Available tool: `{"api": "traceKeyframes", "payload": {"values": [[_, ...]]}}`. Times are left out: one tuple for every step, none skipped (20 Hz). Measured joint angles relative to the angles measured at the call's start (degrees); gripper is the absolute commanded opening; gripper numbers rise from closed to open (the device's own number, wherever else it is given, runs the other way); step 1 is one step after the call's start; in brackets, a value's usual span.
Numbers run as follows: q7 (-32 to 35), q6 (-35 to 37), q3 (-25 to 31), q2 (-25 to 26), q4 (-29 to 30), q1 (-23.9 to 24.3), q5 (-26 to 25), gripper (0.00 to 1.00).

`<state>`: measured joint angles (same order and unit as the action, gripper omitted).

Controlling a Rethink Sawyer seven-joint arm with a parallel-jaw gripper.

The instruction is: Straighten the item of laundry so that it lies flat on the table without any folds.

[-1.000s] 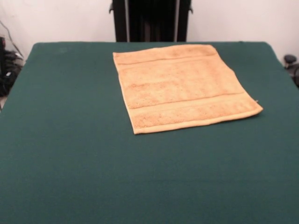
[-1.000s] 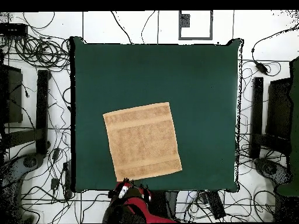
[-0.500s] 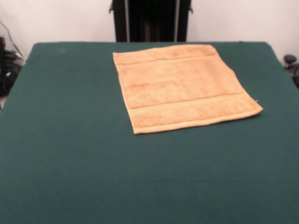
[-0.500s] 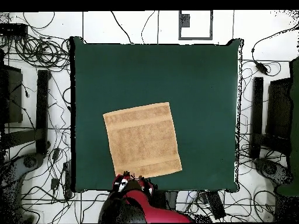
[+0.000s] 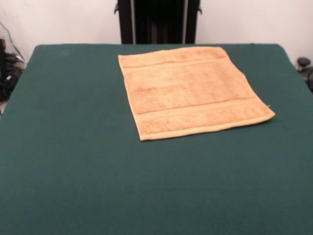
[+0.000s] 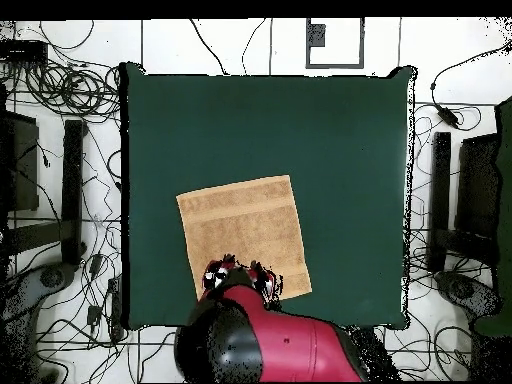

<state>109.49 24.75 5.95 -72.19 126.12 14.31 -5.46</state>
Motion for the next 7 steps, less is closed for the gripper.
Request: {"api": "traceKeyframes", "payload": {"values": [[0.0, 0.7, 0.0, 0.2, -1.1, 0.4, 0.0, 1.00], [0.0, 1.2, 0.0, 0.3, -1.8, 0.6, 0.0, 1.00], [0.0, 1.7, 0.0, 0.4, -2.5, 0.9, 0.0, 1.00], [0.0, 2.5, 0.0, 0.5, -3.3, 1.3, 0.0, 1.00], [0.0, 2.8, 0.0, 0.6, -3.7, 1.5, 0.0, 1.00], [0.0, 3.5, 0.0, 0.9, -4.5, 2.0, 0.0, 1.00], [0.0, 3.9, 0.0, 1.0, -4.9, 2.2, 0.0, 1.00]]}}
